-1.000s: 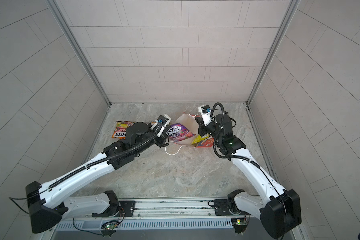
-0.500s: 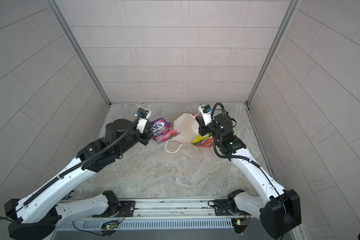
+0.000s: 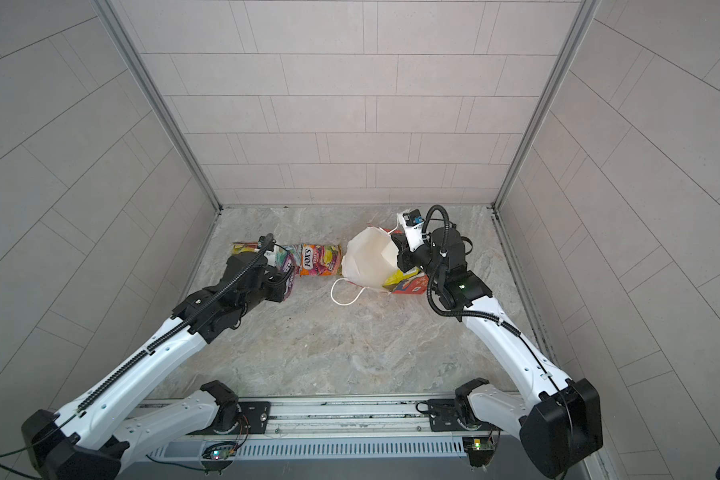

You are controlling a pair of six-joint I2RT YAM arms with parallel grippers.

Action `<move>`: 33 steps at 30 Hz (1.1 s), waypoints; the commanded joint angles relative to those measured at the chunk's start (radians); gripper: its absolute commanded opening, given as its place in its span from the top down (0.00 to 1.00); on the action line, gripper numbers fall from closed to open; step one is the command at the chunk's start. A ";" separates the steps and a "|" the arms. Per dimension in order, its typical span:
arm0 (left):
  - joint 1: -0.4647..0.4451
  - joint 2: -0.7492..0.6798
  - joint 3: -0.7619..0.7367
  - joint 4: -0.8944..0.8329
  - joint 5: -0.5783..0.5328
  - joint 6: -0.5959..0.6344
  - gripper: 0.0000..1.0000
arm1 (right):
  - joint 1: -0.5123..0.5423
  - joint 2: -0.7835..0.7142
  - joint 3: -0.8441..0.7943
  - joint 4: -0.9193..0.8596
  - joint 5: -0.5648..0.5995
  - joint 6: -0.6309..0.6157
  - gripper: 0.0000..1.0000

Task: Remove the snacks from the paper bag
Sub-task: 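Carry the purple packet nearer the robot than the packet row and lower it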

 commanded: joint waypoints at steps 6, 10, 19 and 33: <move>0.064 0.013 -0.083 0.151 0.077 -0.085 1.00 | -0.005 0.011 -0.001 -0.004 0.010 -0.001 1.00; 0.068 0.032 -0.109 0.164 0.093 -0.103 1.00 | -0.005 0.009 -0.004 -0.003 0.012 0.000 1.00; 0.125 0.085 -0.090 0.094 0.124 -0.127 1.00 | -0.005 0.012 -0.004 -0.001 0.012 0.002 1.00; 0.247 0.266 0.100 -0.225 0.096 0.030 1.00 | -0.005 0.004 -0.004 -0.010 0.021 -0.005 1.00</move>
